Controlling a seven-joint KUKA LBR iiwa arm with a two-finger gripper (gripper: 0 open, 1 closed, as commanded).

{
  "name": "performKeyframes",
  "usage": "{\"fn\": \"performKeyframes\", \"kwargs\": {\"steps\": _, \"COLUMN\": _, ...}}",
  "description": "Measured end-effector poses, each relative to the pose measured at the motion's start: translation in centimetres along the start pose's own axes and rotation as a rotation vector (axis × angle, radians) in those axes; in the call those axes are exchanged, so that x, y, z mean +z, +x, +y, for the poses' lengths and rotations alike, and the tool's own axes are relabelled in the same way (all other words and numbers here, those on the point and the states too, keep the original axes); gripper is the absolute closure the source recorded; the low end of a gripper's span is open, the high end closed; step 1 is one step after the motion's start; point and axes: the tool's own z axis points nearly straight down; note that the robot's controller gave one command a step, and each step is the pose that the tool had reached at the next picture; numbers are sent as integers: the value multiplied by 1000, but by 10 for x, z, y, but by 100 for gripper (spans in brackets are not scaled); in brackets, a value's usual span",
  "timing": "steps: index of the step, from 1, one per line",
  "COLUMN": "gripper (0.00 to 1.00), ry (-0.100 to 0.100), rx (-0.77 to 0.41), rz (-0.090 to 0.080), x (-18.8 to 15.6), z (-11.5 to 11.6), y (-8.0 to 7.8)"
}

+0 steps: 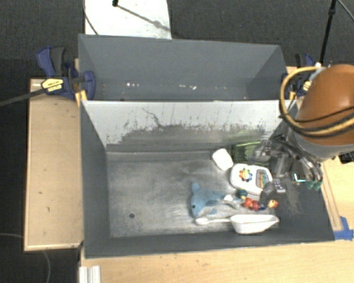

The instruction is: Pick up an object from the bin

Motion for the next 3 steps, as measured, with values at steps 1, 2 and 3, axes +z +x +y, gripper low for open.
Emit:
{"fn": "performKeyframes", "kwargs": {"steps": 1, "gripper": 0, "ry": 1, "rx": -2, "rz": -8, "x": -4, "z": 0, "y": -2}}
{"fn": "performKeyframes", "kwargs": {"steps": 2, "gripper": 100, "ry": 2, "rx": -267, "rz": -9, "x": 146, "z": 25, "y": -64}}
{"fn": "performKeyframes", "kwargs": {"steps": 3, "gripper": 100, "ry": 2, "rx": -268, "rz": -9, "x": 146, "z": 25, "y": -64}}
